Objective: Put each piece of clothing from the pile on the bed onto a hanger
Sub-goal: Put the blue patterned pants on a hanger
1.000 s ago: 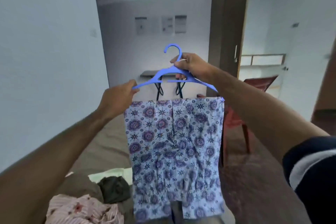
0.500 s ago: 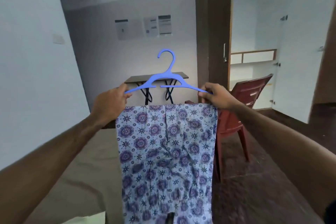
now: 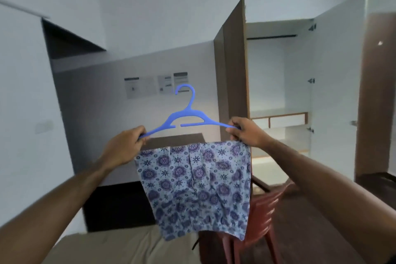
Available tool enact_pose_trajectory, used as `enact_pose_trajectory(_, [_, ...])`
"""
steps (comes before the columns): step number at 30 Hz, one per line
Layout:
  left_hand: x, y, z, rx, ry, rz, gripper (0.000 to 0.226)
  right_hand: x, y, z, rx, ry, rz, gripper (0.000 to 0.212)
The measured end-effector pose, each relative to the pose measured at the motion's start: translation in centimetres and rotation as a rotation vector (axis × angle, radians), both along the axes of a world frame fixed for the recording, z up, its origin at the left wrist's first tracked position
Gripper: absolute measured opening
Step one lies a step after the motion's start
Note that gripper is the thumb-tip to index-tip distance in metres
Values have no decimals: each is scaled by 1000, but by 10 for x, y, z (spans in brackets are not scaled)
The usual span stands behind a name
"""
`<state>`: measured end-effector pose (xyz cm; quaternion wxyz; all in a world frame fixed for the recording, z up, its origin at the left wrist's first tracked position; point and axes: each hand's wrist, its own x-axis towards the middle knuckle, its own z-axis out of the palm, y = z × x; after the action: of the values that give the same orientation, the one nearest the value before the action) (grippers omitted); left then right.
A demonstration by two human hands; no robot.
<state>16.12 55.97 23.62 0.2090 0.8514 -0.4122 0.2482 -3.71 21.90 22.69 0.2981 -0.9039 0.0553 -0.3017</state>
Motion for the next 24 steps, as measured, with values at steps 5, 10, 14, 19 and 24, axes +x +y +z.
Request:
enact_pose_trajectory(5, [5,-59,77,-71,-5,-75,21,0,-56,78,42,16,-17,11])
enact_pose_trajectory(10, [25,-95,112,-94,-30,-72,16,10,-91,118,23,7,-21,11])
enact_pose_trajectory(14, [39,-132,123,-109,-43,-103,14,18,-122,132,11,-8,-35,8])
enact_pose_trajectory(19, [62,-203,124,-110,-30,-134,13,29,-184,136,25,0,-81,11])
enact_pose_trajectory(24, [100,-301,102,-104,-55,-176,13,55,-276,117,21,5,-122,8])
